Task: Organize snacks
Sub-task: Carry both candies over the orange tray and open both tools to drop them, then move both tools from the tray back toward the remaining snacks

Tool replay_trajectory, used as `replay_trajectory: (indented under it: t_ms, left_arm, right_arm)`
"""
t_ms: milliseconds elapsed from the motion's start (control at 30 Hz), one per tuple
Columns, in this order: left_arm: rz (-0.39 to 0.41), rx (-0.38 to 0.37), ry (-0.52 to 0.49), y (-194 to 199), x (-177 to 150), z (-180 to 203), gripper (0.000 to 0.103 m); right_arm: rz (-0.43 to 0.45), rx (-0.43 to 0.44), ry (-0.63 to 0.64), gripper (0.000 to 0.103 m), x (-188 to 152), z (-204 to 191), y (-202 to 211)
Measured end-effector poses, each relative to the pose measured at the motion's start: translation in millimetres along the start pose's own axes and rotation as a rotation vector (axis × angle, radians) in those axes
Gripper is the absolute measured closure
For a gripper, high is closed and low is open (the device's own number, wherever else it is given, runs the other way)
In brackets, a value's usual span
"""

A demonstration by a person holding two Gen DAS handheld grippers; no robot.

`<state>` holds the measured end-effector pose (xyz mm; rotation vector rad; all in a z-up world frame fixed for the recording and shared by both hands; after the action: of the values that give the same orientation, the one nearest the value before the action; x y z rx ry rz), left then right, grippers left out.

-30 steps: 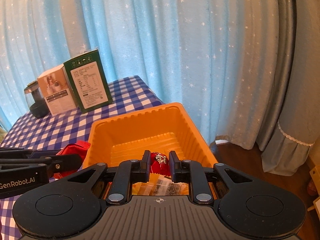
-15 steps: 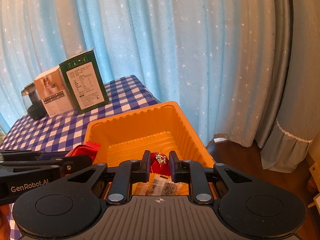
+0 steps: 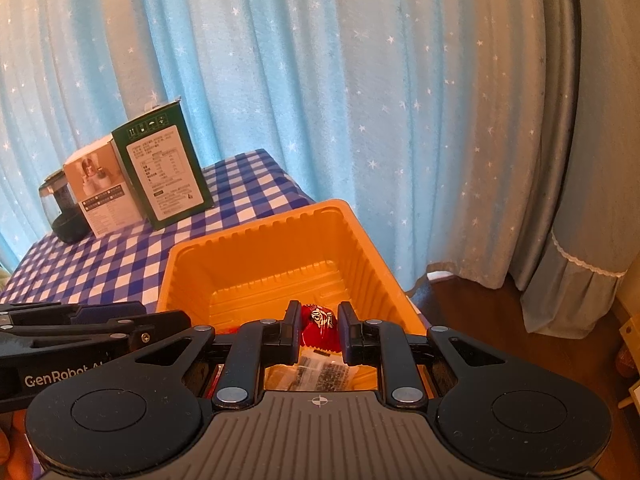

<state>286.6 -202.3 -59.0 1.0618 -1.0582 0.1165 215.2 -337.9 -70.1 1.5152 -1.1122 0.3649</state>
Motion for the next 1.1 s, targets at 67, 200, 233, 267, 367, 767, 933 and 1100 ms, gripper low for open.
replay_trajectory:
  t_ms: [67,200,233,267,367,767,933,1100]
  left_arm:
    - [-0.004,0.01,0.005,0,-1,-4,0.063]
    - [-0.006,0.032,0.011,3,-4,-12,0.063]
    - [-0.005,0.037,0.013,4,-5,-14,0.063]
    - [-0.004,0.04,0.014,5,-5,-15,0.062]
    - [-0.001,0.048,0.02,8,-7,-20,0.06]
    - [-0.012,0.075,0.034,15,-14,-35,0.05]
    - [-0.011,0.085,0.04,19,-16,-41,0.05]
    - [-0.01,0.094,0.039,24,-20,-45,0.048]
  right_arm:
    - [0.001,0.002,-0.004,0.084,0,0,0]
    - [0.001,0.007,-0.002,0.084,-1,-1,1]
    - [0.002,0.009,-0.003,0.084,-1,-1,1]
    - [0.003,0.013,-0.003,0.084,-1,-2,1]
    - [0.005,0.021,0.001,0.084,-1,-4,1]
    - [-0.004,0.075,-0.09,0.052,0,1,-3]
    - [0.01,0.057,-0.09,0.052,1,0,-1]
    - [0.016,0.068,-0.057,0.052,-1,-9,2]
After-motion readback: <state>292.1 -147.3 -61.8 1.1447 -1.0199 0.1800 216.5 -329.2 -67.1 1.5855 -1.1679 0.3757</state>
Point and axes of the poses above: each gripper's, at about its wrist camera, not at the fingertips, and y roughly against the way its jaws point, z to its right, x to its top, the point moved 3 cm from there along -y, roughly the way its jaws point, and after that the axes turned 7 degrees about -y, right-handed, at the moved point
